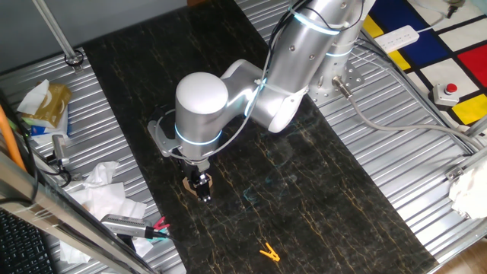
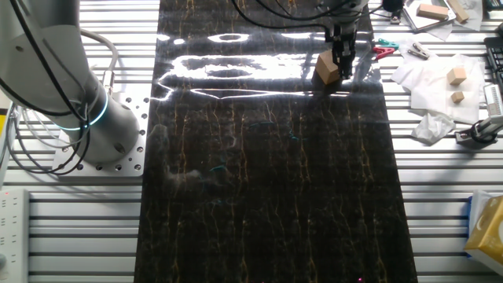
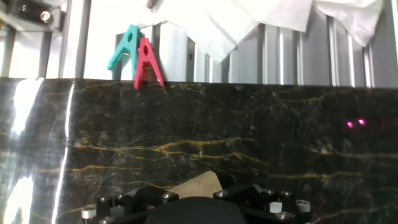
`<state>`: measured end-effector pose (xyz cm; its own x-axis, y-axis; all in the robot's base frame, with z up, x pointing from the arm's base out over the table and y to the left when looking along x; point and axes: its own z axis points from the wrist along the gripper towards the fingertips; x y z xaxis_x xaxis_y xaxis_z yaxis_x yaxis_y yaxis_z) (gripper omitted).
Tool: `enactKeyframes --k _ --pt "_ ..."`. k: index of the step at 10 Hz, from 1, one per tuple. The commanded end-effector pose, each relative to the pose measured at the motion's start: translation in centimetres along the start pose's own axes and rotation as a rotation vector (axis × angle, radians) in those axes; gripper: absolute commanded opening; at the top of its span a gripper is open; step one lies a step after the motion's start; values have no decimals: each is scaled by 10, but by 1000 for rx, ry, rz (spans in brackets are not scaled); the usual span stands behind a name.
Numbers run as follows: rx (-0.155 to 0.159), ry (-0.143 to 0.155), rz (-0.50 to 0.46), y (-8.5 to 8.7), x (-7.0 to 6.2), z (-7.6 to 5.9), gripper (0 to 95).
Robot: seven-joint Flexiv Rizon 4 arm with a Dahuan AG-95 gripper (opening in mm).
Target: Use the gripper to push the small block from left to right
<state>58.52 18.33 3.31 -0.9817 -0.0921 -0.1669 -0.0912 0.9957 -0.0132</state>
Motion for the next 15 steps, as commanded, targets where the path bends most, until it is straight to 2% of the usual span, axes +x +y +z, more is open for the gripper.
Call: enactKeyframes --k 1,15 --pt "-7 -3 -12 0 0 1 950" --pt "-34 -8 -71 0 0 1 950"
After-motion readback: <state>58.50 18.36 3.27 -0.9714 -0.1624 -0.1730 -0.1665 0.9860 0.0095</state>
